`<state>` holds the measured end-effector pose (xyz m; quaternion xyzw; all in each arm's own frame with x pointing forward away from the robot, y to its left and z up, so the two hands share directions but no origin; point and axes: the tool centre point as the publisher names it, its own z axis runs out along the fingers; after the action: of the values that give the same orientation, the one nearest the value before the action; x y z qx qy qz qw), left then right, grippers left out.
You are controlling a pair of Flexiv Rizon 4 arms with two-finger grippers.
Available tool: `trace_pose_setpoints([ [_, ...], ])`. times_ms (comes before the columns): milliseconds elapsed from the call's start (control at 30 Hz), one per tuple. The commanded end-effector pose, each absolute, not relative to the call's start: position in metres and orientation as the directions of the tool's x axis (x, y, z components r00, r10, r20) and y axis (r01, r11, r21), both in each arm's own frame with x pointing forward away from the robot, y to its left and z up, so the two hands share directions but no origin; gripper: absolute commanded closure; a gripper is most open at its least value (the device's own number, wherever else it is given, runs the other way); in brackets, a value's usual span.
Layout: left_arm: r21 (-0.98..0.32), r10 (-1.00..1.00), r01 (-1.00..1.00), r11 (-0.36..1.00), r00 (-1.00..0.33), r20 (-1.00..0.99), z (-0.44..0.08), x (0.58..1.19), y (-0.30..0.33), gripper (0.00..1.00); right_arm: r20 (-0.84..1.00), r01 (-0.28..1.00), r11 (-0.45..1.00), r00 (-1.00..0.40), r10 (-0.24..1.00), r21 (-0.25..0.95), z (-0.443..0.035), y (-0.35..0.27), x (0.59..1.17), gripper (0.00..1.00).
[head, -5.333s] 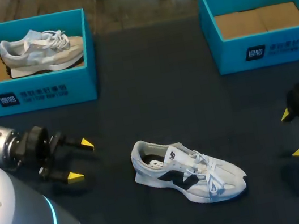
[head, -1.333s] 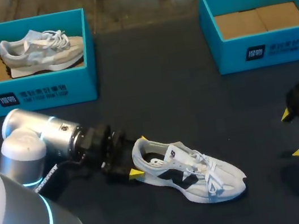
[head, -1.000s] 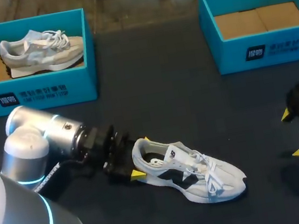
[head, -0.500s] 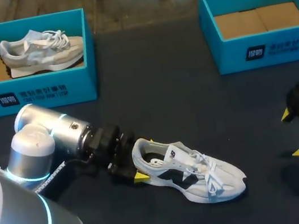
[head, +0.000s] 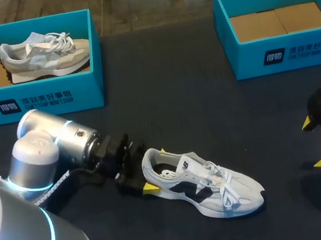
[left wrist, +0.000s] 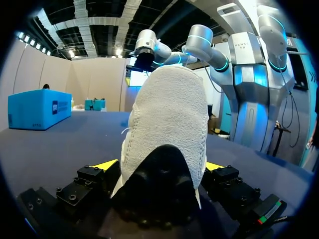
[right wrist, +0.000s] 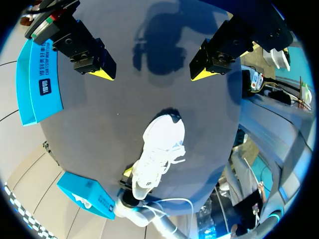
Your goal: Take the shoe out of the shoebox, open the shoe tongue, remove and reinsert the insole, then place the shoe into the shoebox
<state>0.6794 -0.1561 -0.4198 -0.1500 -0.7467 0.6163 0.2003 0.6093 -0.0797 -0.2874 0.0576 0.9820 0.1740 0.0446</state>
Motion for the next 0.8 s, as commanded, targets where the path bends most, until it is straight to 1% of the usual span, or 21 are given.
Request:
trace_pose_setpoints([
  [33, -0.980, 0.470, -0.024, 0.197, -0.875, 0.116, -0.422, 0.677, -0.163, 0.00, -0.071, 0.098, 0.934, -0.989, 0.130, 0.344, -0.288, -0.079, 0.608, 0.00],
  [367, -0.978, 0.466, -0.019, 0.207, -0.877, 0.116, -0.424, 0.676, -0.169, 0.00, -0.071, 0.098, 0.934, -0.989, 0.130, 0.344, -0.288, -0.079, 0.608, 0.00],
  [400, -0.978, 0.463, -0.021, 0.206, -0.879, 0.116, -0.425, 0.677, -0.169, 0.12, -0.071, 0.098, 0.934, -0.989, 0.130, 0.344, -0.288, -0.079, 0.608, 0.00],
  [433, -0.978, 0.461, -0.022, 0.206, -0.880, 0.117, -0.425, 0.678, -0.168, 0.62, -0.071, 0.098, 0.934, -0.989, 0.130, 0.344, -0.288, -0.079, 0.608, 0.00],
  [467, -0.979, 0.459, -0.021, 0.204, -0.881, 0.115, -0.426, 0.678, -0.168, 1.00, -0.071, 0.098, 0.934, -0.989, 0.130, 0.344, -0.288, -0.079, 0.608, 0.00],
  [633, -0.985, 0.433, -0.035, 0.170, -0.895, 0.106, -0.426, 0.679, -0.165, 1.00, -0.071, 0.098, 0.934, -0.989, 0.130, 0.344, -0.288, -0.079, 0.608, 0.00],
  [800, -0.990, 0.355, -0.049, 0.133, -0.930, 0.094, -0.421, 0.678, -0.158, 1.00, -0.071, 0.098, 0.934, -0.989, 0.130, 0.344, -0.288, -0.079, 0.608, 0.00],
])
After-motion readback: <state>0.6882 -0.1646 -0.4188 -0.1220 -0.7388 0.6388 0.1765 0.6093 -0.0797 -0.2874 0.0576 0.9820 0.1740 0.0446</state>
